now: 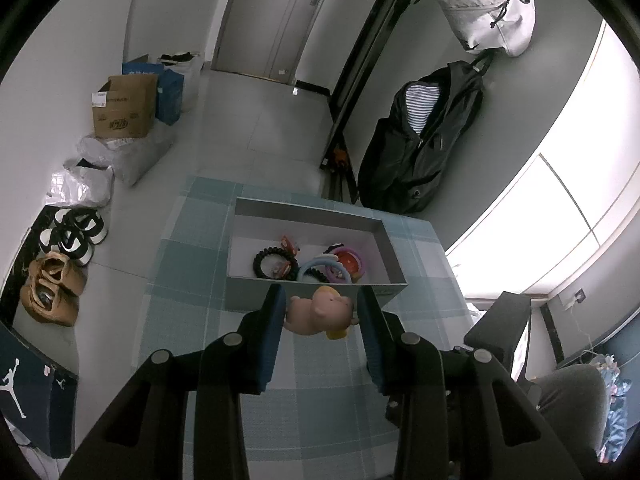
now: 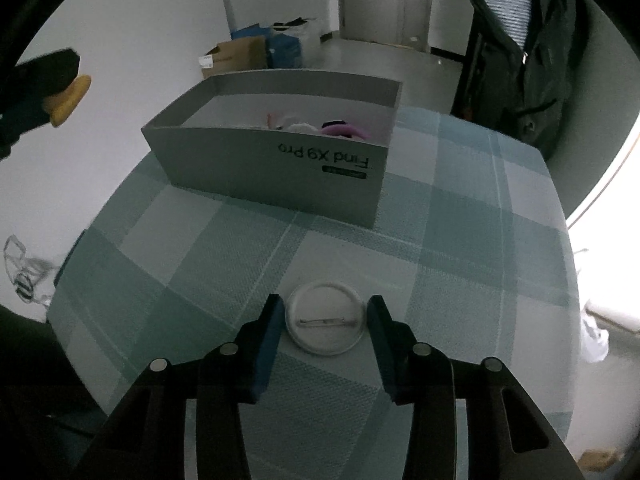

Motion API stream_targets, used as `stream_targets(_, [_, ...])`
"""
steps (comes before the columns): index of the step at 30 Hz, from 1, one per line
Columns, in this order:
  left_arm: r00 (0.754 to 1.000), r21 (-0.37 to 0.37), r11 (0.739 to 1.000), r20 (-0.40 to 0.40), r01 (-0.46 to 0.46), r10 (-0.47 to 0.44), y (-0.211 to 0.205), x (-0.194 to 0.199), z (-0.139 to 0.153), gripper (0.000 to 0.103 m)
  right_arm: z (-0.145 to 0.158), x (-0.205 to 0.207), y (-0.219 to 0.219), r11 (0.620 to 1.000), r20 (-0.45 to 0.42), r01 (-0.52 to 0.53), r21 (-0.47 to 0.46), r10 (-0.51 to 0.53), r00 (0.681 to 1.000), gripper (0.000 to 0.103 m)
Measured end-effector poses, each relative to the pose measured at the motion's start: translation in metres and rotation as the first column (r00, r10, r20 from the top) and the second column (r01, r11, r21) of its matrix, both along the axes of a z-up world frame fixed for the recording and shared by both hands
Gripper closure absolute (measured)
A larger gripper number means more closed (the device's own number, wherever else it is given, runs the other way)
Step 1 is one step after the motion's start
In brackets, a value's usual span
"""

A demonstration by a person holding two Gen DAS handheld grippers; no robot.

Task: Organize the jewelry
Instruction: 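Carry the doll and white disc over the grey box and release them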

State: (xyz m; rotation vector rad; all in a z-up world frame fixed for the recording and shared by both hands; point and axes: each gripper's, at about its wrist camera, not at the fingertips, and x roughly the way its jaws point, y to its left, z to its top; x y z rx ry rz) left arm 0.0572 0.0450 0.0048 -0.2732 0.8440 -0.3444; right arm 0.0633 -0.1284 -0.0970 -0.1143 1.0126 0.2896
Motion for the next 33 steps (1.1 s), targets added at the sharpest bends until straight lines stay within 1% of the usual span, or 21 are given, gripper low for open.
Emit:
stream_targets(4, [1.0,0.0,1.0,0.0,-0.005,0.005,0.002,0.0,0.0,0.072,0.001,0.001,-0.004,1.0,-0.007,0.009,0.028,-0.009,1.0,0.062])
stream_targets(9, [1.0,0.002,1.0,0.0,-0.011,0.011,0.001,0.0,0.001,0.072,0.009,-0.001,-0.008,0.996,-0.007,0.017,0.089,-0.016,1.0,0.062])
stream_targets(20, [1.0,0.007,1.0,0.0,-0.016,0.016,0.0,0.003,0.002,0.072,0.045,-0.01,-0.009,0.977,0.069,-0.02,0.213,0.005,0.998,0.062])
stream_targets(26, [1.0,0.001,1.0,0.001,-0.019,0.019,-0.001,0.013,0.005,0.072,0.064,-0.003,-0.013,0.966,0.097,-0.03,0.257,0.006,0.995,0.062])
stream_targets(33, [1.0,-0.006,1.0,0.01,-0.026,0.026,-0.005,0.026,0.01,0.072,0.092,0.012,-0.019,0.96,0.126,-0.049,0.277,0.014,0.992,0.062])
